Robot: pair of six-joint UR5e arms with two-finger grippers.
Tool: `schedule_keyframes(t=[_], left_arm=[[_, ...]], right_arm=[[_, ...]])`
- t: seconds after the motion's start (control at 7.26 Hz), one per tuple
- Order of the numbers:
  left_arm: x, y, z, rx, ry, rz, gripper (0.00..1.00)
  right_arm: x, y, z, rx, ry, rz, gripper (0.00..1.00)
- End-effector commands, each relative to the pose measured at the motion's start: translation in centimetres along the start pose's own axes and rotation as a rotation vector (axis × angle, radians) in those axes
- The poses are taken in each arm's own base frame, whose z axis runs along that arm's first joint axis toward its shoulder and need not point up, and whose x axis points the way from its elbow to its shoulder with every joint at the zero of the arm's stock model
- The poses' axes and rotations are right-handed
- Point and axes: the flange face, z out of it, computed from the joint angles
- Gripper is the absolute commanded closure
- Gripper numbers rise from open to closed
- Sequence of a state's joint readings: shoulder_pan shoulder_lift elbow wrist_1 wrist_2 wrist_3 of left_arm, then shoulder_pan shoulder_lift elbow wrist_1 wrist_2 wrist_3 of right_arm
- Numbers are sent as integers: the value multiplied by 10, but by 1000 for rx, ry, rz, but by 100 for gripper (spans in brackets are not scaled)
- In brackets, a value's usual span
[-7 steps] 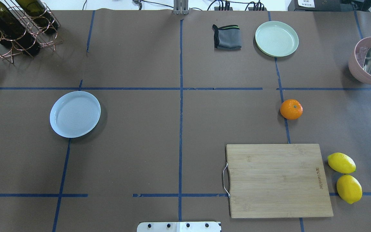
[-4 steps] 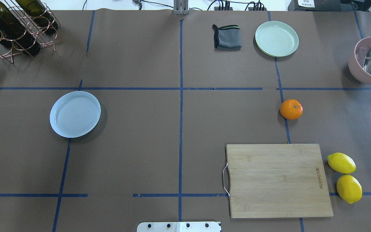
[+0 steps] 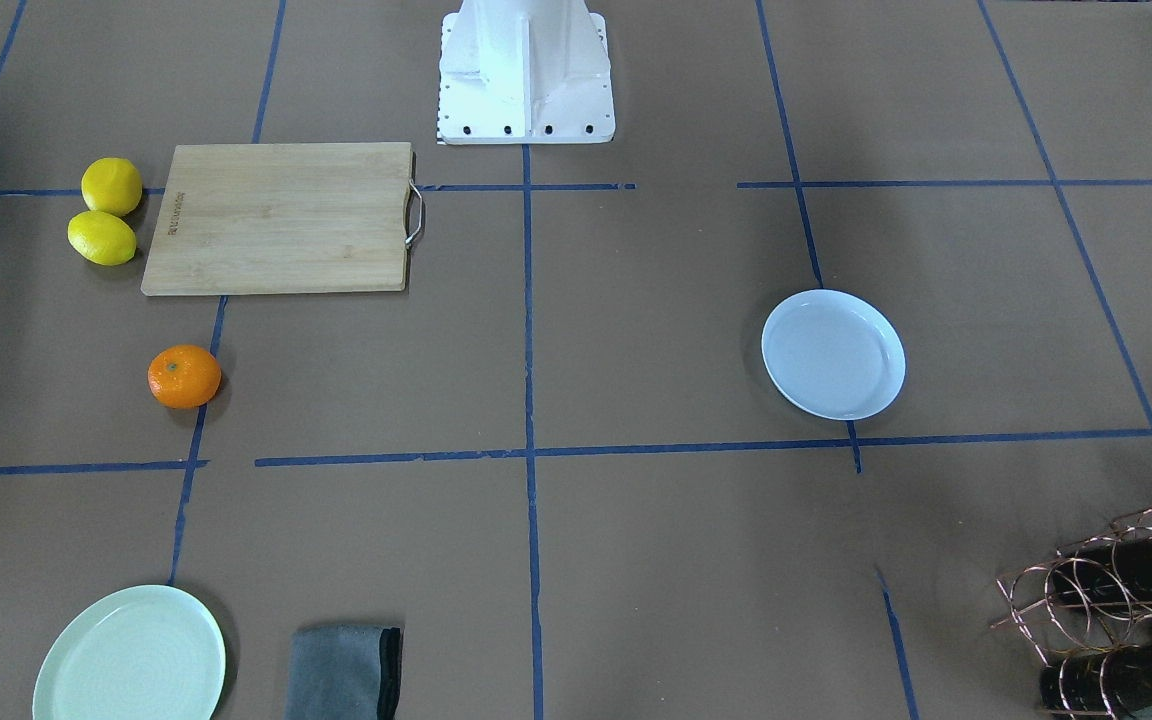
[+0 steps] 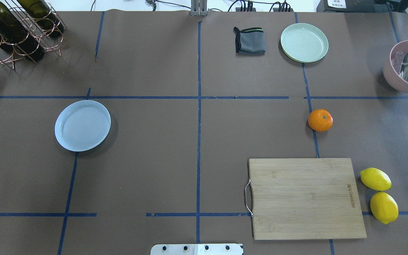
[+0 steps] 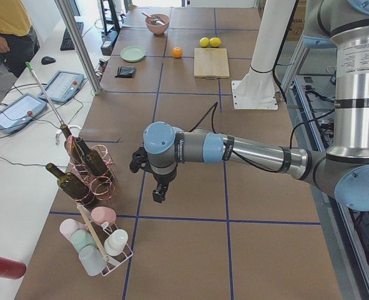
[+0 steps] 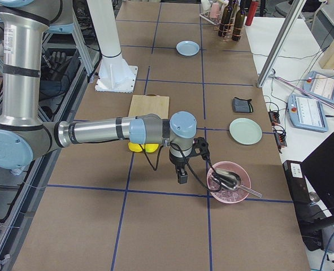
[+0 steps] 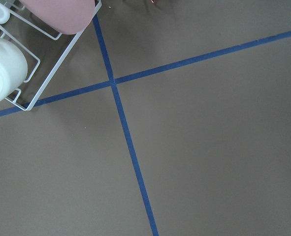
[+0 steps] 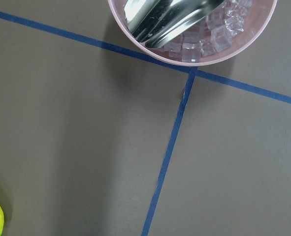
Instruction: Pick orange to plate
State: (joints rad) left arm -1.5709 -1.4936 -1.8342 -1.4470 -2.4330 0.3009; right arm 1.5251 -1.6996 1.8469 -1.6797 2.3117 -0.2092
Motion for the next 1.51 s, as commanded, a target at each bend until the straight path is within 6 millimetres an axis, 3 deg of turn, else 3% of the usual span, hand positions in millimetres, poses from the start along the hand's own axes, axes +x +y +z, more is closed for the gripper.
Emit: schedule_keyframes(t=[0.0, 0.28, 0.41, 0.55, 0.83, 0.96, 1.1, 1.38], left_arm=[[23, -13, 20, 57, 137, 46, 0], [93, -40, 70, -8, 259, -53, 0], [125, -48, 86, 6, 236, -115, 0], [158, -53, 116, 25, 187, -172, 0], [206, -59, 177, 21, 166, -223, 0], [232, -73, 196, 23, 148, -263, 0], [246, -76, 212, 18, 130, -272, 0], [251, -98, 235, 0, 123, -312, 0]], right_arm=[[0, 0, 0, 0, 0, 10, 0], [0, -1, 0, 0, 0, 11, 0], [2, 1, 2, -6, -1, 16, 0], [3, 1, 4, -9, -2, 19, 0], [4, 3, 5, -11, -2, 18, 0], [1, 2, 9, -22, -3, 17, 0], [-3, -2, 10, -26, -4, 7, 0], [-8, -5, 14, -31, -7, 18, 0]])
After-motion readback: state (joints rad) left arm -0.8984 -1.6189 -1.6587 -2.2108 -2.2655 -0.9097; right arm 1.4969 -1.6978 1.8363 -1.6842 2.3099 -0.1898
